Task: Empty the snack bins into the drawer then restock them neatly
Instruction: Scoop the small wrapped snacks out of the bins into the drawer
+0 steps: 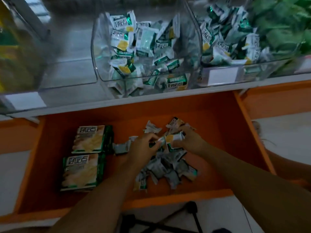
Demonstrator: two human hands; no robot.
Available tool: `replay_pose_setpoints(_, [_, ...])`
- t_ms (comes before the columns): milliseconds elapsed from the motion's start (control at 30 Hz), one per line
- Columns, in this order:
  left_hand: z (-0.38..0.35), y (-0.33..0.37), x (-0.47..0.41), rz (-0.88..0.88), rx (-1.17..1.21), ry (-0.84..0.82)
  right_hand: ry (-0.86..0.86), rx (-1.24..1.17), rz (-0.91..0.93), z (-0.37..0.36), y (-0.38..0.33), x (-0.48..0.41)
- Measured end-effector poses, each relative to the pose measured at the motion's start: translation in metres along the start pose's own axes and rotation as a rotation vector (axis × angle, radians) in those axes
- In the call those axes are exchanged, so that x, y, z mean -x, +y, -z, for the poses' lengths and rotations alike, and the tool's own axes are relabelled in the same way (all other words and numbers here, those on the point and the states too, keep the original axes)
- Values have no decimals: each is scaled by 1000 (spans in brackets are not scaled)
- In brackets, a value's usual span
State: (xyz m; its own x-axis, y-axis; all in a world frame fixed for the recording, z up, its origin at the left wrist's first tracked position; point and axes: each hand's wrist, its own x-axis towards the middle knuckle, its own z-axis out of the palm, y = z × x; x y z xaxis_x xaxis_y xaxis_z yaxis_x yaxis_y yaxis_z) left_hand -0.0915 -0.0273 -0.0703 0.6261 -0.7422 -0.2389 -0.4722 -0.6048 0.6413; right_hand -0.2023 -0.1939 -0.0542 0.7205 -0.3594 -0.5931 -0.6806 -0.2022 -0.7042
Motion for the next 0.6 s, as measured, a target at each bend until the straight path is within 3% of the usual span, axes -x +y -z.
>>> replay_pose_setpoints(333, [-49,-28,-35,16,-92,-227,33,3,-262,-25,54,-47])
replay_pose_setpoints(533, [-30,-21,-34,-5,-129,-279,71,-57,-271,-14,49,-39])
replay_pose_setpoints(600, [-14,-9,-30,-32,-124,-250,63,89,-234,-7,37,-33])
